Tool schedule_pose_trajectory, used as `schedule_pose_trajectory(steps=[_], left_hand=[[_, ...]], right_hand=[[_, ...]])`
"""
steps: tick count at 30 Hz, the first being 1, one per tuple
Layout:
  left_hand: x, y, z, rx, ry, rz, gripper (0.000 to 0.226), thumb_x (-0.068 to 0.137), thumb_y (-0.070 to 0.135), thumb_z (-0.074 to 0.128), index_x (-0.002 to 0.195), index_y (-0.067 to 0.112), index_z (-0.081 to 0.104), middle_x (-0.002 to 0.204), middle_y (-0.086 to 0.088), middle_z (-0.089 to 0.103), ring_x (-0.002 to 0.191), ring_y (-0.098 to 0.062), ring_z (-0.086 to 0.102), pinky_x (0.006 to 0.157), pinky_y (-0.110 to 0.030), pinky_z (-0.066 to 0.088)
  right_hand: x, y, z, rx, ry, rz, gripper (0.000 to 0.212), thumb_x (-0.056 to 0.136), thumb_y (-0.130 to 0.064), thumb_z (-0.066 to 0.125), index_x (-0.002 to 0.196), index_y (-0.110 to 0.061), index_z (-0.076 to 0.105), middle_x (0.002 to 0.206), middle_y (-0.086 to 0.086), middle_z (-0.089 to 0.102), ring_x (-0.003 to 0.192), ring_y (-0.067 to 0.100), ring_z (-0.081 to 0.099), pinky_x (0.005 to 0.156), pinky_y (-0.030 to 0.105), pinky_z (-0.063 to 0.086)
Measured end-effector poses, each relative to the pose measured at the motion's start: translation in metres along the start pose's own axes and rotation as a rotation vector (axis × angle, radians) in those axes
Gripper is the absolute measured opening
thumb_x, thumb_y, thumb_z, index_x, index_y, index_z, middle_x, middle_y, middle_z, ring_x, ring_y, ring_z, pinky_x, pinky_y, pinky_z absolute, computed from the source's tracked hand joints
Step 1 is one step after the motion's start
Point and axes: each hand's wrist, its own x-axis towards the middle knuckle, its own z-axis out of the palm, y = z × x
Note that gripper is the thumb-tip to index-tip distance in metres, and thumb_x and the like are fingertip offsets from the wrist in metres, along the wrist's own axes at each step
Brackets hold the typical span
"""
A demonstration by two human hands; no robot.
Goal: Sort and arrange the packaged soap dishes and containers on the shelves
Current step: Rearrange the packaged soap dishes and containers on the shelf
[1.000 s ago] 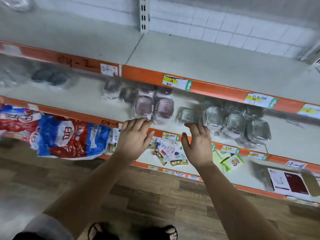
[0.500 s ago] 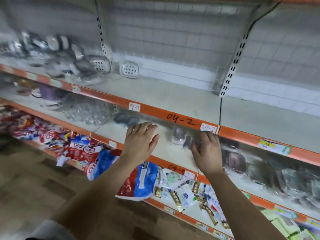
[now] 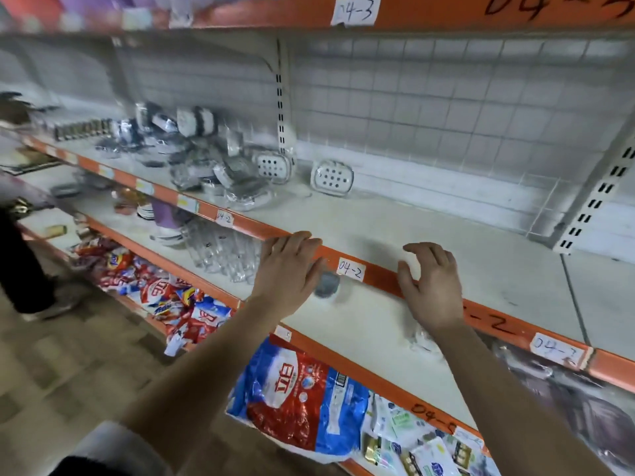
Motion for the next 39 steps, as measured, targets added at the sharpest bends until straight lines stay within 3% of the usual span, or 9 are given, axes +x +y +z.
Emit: schedule_pose_trajectory(steps=[8,13,18,23,29,34,39], left_hand=[[0.071,-0.081,0.030,0.017,0.037,-0.074,0.033,0.094,0.031,0.057,0.119,0.011,0.066,0.123,-0.011,0.063,0.113,-0.032,0.059,0.097,-0.045,0.039],[0.095,-0.124,0.045,0.014,-0.017,-0.178,0.044,0.093,0.039,0.044,0.123,0.014,0.063,0.130,-0.008,0.060,0.122,-0.029,0.053,0.102,-0.043,0.033],[0.108,-0.165,0.060,0.037,-0.012,-0.213,0.038,0.096,0.037,0.048,0.126,0.017,0.060,0.132,-0.004,0.059,0.125,-0.026,0.049,0.104,-0.044,0.032],[0.120,-0.210,0.069,0.027,0.009,-0.183,0.047,0.094,0.041,0.037,0.120,0.011,0.063,0.122,-0.009,0.063,0.119,-0.030,0.054,0.099,-0.043,0.036],[0.140,-0.286,0.078,-0.040,0.006,-0.142,0.049,0.093,0.041,0.035,0.122,0.011,0.063,0.127,-0.009,0.060,0.123,-0.030,0.050,0.100,-0.043,0.037],[0.166,-0.345,0.088,-0.084,0.011,-0.029,0.049,0.093,0.038,0.036,0.125,0.012,0.062,0.137,-0.010,0.055,0.131,-0.033,0.046,0.106,-0.048,0.035],[0.189,-0.377,0.101,-0.135,0.050,0.177,0.042,0.096,0.033,0.041,0.129,0.012,0.058,0.141,-0.008,0.051,0.138,-0.028,0.037,0.110,-0.045,0.032]], right_hand=[[0.090,-0.015,0.091,0.115,-0.071,0.004,0.026,0.090,-0.014,0.062,0.116,-0.012,0.064,0.119,0.006,0.059,0.109,0.029,0.050,0.085,0.033,0.042],[0.131,-0.033,0.138,0.162,-0.137,-0.011,0.028,0.092,-0.021,0.058,0.119,-0.016,0.062,0.122,0.001,0.057,0.112,0.021,0.047,0.084,0.027,0.037],[0.156,-0.053,0.176,0.174,-0.219,-0.036,0.027,0.092,-0.020,0.060,0.118,-0.012,0.065,0.121,0.005,0.058,0.114,0.024,0.051,0.091,0.030,0.041],[0.169,-0.081,0.214,0.262,-0.253,-0.017,0.027,0.092,-0.019,0.061,0.118,-0.012,0.065,0.120,0.003,0.058,0.113,0.020,0.053,0.094,0.013,0.030],[0.188,-0.126,0.281,0.219,-0.355,-0.083,0.028,0.094,-0.020,0.060,0.120,-0.010,0.066,0.122,0.004,0.062,0.117,0.022,0.053,0.103,0.024,0.036],[0.197,-0.166,0.329,0.219,-0.301,-0.026,0.033,0.096,-0.022,0.057,0.128,-0.015,0.063,0.130,0.001,0.061,0.125,0.018,0.048,0.109,0.029,0.037],[0.203,-0.191,0.358,0.003,-0.257,-0.034,0.024,0.095,-0.023,0.056,0.112,-0.013,0.071,0.120,0.003,0.067,0.121,0.025,0.053,0.106,0.035,0.041]])
